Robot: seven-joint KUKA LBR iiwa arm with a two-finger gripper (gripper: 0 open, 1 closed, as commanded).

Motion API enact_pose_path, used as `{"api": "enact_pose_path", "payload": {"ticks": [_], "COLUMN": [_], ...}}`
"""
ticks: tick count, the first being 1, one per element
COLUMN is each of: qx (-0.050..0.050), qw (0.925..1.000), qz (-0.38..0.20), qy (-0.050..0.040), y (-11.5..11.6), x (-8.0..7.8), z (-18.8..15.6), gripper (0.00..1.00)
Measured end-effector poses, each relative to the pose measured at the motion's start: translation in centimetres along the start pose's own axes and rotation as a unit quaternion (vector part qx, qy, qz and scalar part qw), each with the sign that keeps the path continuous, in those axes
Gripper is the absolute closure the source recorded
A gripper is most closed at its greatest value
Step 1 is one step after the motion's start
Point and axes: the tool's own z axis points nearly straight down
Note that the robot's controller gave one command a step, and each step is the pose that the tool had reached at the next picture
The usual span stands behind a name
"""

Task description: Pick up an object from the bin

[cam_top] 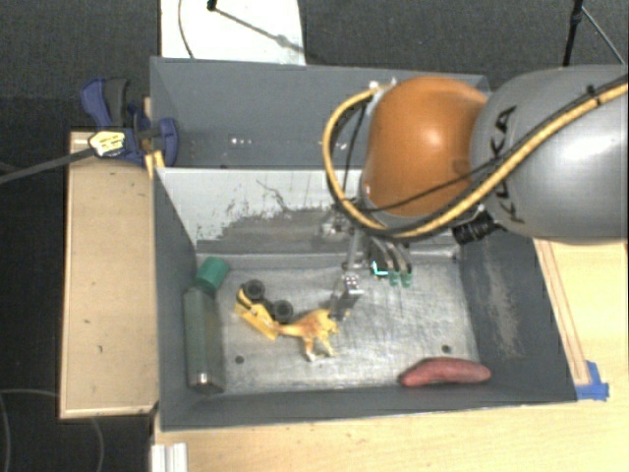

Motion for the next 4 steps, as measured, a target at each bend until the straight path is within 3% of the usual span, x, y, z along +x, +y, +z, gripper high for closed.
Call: {"api": "enact_pose_path", "payload": {"ticks": [1,2,3,4], "qx": [0.000,-0.002,0.000,0.000], "qw": [1.0000,0.9938,0.9941,0.9942], "qz": [0.001,-0.111,-0.108,-0.107], "qy": [-0.0033,-0.0047,-0.0025,-0.0024], "y": [-0.1,2.0,1.8,1.8], "x": [-0.2,3.3,3.4,3.4], "z": [-0.3,12.0,12.2,12.2], "gripper": [0.00,1.00,0.00,0.00]}}
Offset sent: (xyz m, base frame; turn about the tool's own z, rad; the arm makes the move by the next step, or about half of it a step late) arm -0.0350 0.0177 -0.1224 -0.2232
